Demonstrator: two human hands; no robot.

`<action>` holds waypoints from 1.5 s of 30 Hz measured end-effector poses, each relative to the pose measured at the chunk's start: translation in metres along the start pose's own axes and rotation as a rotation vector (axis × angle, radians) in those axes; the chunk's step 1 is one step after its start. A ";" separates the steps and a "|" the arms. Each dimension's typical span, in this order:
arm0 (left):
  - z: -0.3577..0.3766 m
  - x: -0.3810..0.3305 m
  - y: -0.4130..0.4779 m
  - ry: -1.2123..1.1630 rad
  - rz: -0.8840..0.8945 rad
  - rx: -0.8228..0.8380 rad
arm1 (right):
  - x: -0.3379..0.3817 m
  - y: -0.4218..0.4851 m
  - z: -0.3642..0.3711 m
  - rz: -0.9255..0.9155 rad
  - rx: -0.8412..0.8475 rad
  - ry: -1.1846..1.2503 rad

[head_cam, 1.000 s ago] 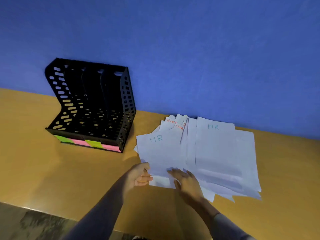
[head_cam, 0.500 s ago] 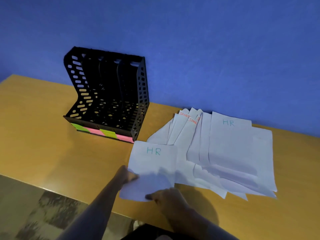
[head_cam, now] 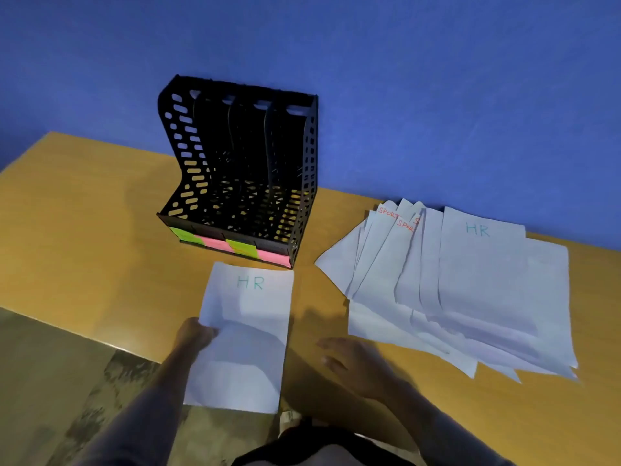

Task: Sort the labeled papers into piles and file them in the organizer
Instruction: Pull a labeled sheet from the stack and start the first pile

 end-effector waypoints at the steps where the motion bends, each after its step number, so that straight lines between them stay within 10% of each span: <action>1: -0.008 0.001 0.005 0.004 -0.010 -0.013 | -0.001 0.000 0.000 0.011 0.004 0.004; 11: -0.029 -0.016 0.006 0.245 0.124 -0.369 | -0.010 -0.004 0.012 0.149 0.005 0.063; 19: 0.064 -0.008 0.000 0.544 0.319 -0.029 | -0.015 0.002 -0.010 0.238 -0.181 0.146; 39: 0.038 0.008 0.029 0.678 0.416 -0.006 | -0.068 -0.017 -0.085 0.435 -0.565 0.045; 45: 0.038 0.006 0.026 0.661 0.412 -0.006 | -0.123 -0.026 -0.105 0.749 -0.366 0.021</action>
Point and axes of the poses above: each hand's wrist, its own y-axis towards the middle knuckle, its own z-axis out of the palm, x = y × z, the point moved 2 cm from there along y, towards the middle knuckle, and after that the axes turned 10 degrees about x, right-handed, at the moved point
